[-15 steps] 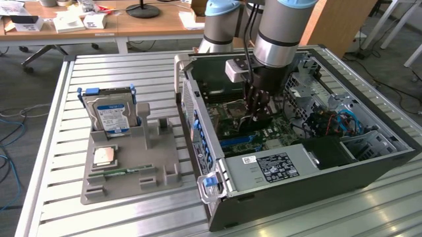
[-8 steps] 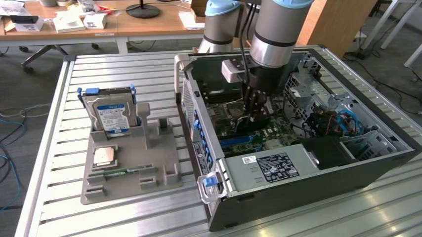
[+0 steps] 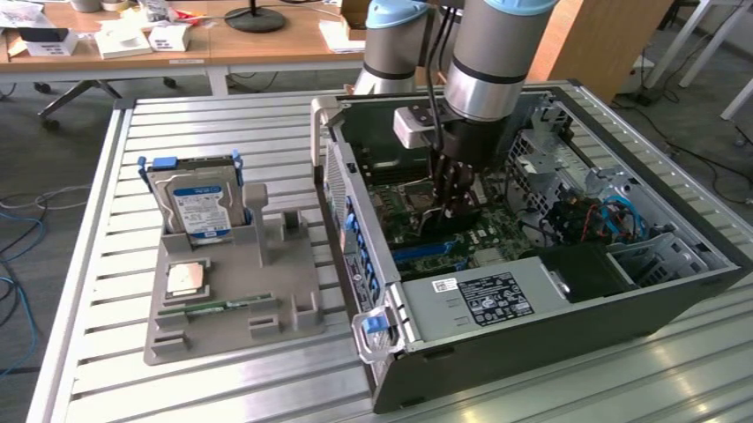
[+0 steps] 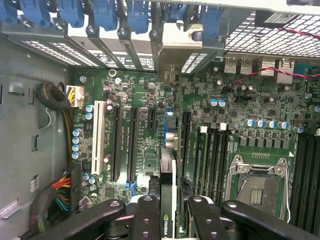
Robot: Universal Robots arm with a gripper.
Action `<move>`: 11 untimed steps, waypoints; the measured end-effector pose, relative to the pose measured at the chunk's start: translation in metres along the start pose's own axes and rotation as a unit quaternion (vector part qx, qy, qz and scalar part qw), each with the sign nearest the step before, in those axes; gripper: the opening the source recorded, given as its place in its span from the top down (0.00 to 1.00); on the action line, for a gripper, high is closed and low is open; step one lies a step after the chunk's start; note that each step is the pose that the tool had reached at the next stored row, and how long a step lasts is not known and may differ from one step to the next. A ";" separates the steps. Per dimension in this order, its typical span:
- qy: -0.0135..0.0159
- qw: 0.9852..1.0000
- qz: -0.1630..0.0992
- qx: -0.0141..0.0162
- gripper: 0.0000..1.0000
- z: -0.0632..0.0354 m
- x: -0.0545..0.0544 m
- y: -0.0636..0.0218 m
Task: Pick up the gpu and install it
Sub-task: 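Insert the gpu into the slot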
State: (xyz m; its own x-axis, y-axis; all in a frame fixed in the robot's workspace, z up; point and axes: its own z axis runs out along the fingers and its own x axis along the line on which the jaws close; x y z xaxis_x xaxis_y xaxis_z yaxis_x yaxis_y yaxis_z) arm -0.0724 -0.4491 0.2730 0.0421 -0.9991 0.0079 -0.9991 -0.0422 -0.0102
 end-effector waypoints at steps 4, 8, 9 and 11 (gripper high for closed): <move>0.000 1.000 0.000 0.000 0.74 0.0000 0.000 0.0004; 0.000 1.000 0.001 0.000 0.74 0.0001 0.000 0.0020; 0.000 1.000 0.001 0.000 0.74 0.0001 0.000 0.0022; 0.000 1.000 0.001 0.000 0.74 0.0001 0.000 0.0023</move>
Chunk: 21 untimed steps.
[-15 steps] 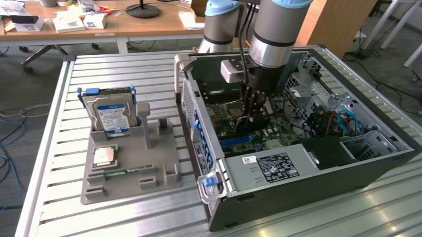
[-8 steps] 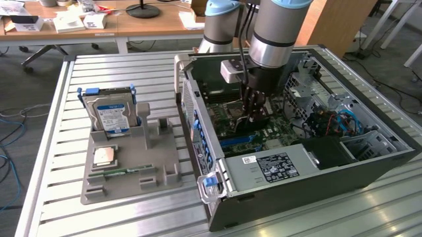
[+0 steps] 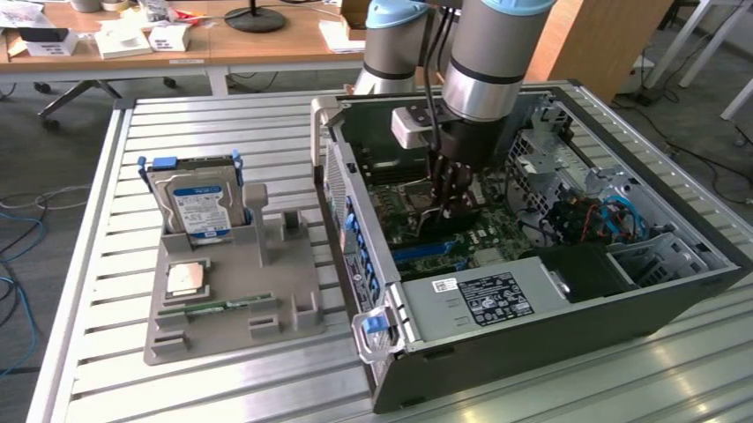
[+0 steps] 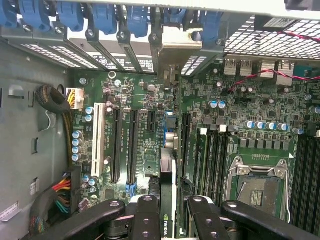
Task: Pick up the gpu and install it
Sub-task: 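Insert the gpu into the slot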
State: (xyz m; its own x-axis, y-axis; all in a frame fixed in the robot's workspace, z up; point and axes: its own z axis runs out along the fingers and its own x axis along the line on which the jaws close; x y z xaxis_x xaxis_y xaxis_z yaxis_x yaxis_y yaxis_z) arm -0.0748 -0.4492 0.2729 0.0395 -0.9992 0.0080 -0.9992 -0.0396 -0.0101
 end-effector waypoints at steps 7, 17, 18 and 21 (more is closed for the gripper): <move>0.000 1.000 0.003 0.000 0.74 0.0003 0.000 0.0004; 0.000 1.000 0.006 0.000 0.74 0.0004 0.001 0.0006; 0.000 1.000 0.007 0.000 0.74 0.0005 0.001 0.0006; 0.000 1.000 0.010 0.000 0.74 0.0005 0.001 0.0007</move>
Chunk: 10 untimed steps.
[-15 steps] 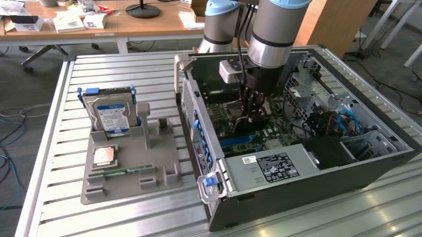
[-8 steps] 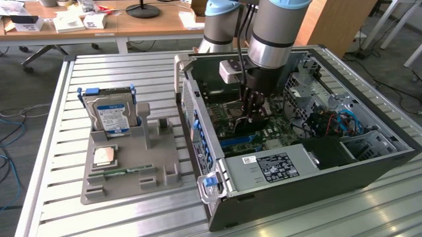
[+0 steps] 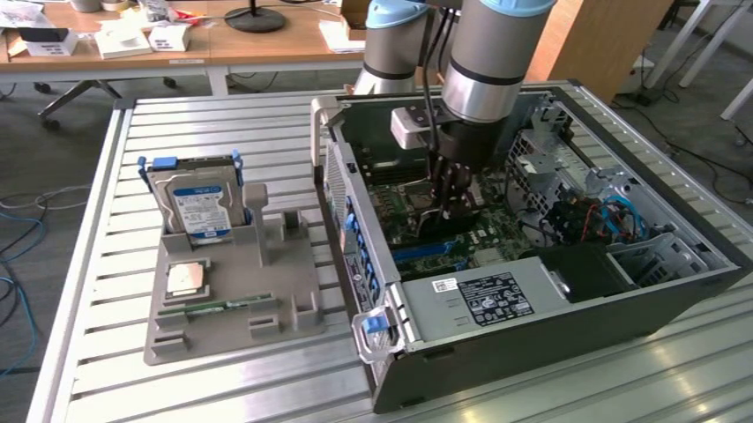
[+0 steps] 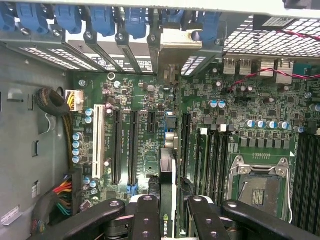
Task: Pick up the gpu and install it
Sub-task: 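Insert the gpu into the slot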
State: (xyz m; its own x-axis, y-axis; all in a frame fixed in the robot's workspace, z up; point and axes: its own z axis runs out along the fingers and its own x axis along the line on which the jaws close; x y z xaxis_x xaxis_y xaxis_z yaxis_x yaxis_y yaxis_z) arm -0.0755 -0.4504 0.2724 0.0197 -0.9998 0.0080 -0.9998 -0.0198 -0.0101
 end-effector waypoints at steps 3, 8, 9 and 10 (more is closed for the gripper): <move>0.000 1.000 0.003 0.000 0.74 0.0000 0.000 0.0002; 0.000 1.000 0.003 0.000 0.74 0.0000 0.001 0.0002; 0.000 1.000 0.003 0.000 0.74 0.0001 0.001 0.0001; 0.000 1.000 0.003 0.000 0.74 0.0000 0.002 0.0002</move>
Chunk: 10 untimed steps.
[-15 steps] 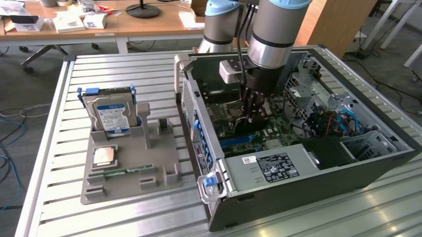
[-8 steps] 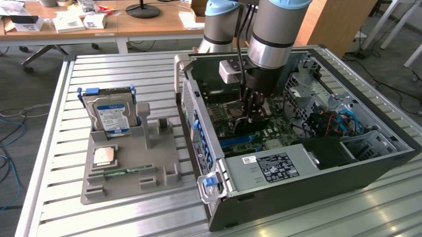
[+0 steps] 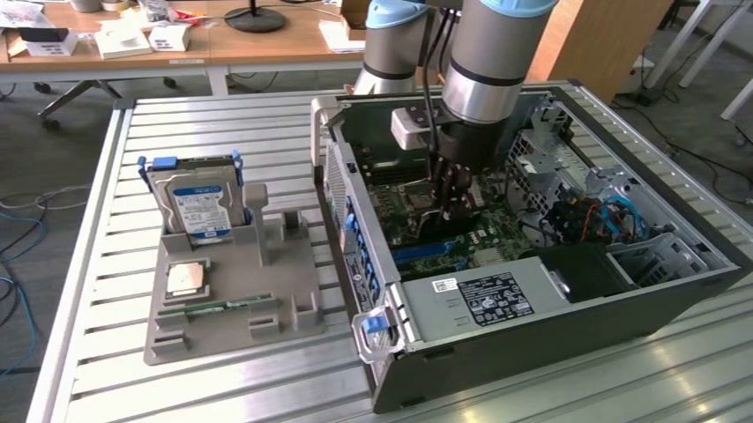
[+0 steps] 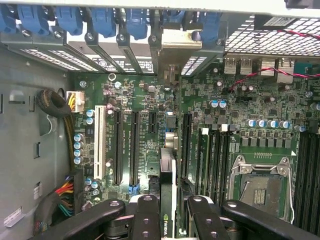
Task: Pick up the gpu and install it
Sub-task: 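Insert the gpu into the slot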
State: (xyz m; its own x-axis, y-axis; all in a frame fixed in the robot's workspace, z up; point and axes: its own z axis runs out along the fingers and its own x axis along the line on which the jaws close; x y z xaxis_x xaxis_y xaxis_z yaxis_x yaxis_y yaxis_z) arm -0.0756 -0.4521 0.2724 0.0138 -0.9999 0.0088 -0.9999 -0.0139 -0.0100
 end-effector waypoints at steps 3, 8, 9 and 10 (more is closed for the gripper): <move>0.000 1.000 0.000 0.000 0.74 0.0000 0.001 0.0000; 0.000 1.000 0.001 0.000 0.74 0.0000 0.002 0.0002; 0.001 1.000 0.001 0.000 0.74 0.0000 0.002 0.0003; 0.001 1.000 0.001 0.000 0.74 0.0000 0.002 0.0003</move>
State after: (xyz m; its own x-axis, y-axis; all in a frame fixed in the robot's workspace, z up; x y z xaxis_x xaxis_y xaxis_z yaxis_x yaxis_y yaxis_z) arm -0.0759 -0.4538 0.2724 0.0120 -0.9999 0.0098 -0.9999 -0.0121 -0.0100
